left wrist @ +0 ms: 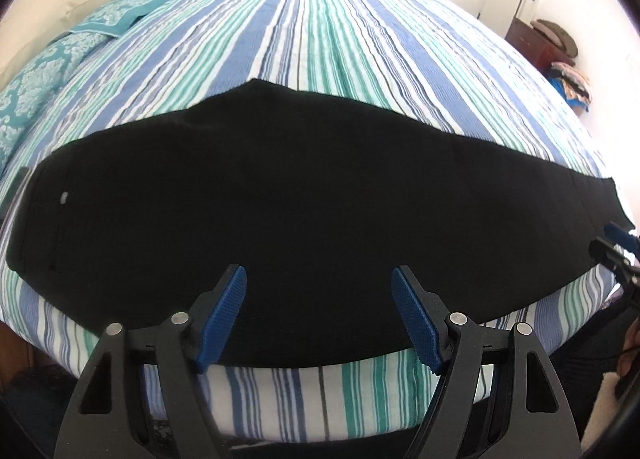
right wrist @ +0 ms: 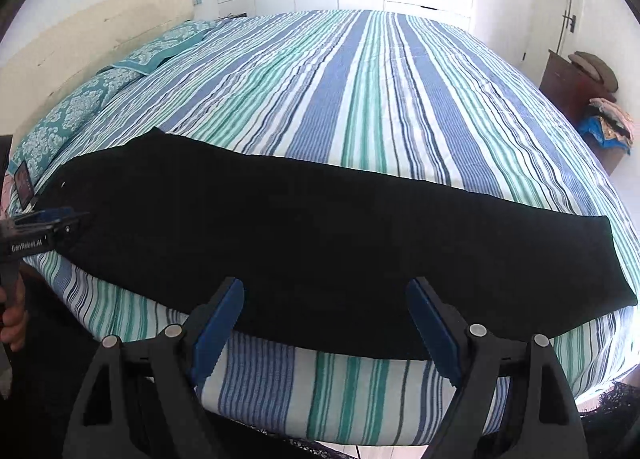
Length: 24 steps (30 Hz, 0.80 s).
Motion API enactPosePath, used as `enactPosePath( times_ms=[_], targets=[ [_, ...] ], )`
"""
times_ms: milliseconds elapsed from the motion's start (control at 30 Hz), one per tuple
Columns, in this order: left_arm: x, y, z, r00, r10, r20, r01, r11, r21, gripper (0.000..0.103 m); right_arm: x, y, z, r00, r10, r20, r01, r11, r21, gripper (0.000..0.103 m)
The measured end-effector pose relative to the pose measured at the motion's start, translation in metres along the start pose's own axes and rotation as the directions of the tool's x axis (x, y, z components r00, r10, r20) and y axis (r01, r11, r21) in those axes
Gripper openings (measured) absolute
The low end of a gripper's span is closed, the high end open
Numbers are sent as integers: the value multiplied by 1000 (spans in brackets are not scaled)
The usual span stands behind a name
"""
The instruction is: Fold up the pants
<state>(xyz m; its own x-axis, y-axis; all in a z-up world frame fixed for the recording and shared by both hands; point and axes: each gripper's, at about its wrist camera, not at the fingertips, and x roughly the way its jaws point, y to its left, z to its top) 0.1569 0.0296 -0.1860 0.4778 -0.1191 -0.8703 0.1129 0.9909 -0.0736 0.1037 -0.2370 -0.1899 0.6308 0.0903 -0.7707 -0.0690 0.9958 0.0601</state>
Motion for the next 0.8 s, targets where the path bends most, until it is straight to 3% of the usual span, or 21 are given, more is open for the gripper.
enactPosePath(
  times_ms=[133, 333, 533, 633, 700, 800],
  targets=[
    [13, -6, -18, 998, 18, -58, -16, 999, 34, 77, 9, -28, -2, 999, -34, -28, 36, 996, 87, 84],
    [3, -4, -20, 999, 26, -23, -25, 999, 20, 77, 16, -56, -11, 998, -28, -63, 41, 976, 216, 84],
    [-20, 0, -25, 998, 19, 58, -19, 1000, -14, 77, 16, -54, -11, 998, -17, -63, 30, 977, 211, 84],
    [-22, -2, -26, 998, 29, 59, -28, 1000, -13, 77, 4, -59, -6, 999, -38, -11, 40, 977, 209, 84],
    [-20, -7, -27, 998, 36, 53, -37, 999, 4, 77, -1, -72, -3, 998, -56, 14, 51, 969, 242, 93],
    [-15, -11, -27, 998, 49, 33, -50, 998, 24, 77, 4, -97, -5, 997, -72, -13, 73, 950, 304, 95]
  ],
)
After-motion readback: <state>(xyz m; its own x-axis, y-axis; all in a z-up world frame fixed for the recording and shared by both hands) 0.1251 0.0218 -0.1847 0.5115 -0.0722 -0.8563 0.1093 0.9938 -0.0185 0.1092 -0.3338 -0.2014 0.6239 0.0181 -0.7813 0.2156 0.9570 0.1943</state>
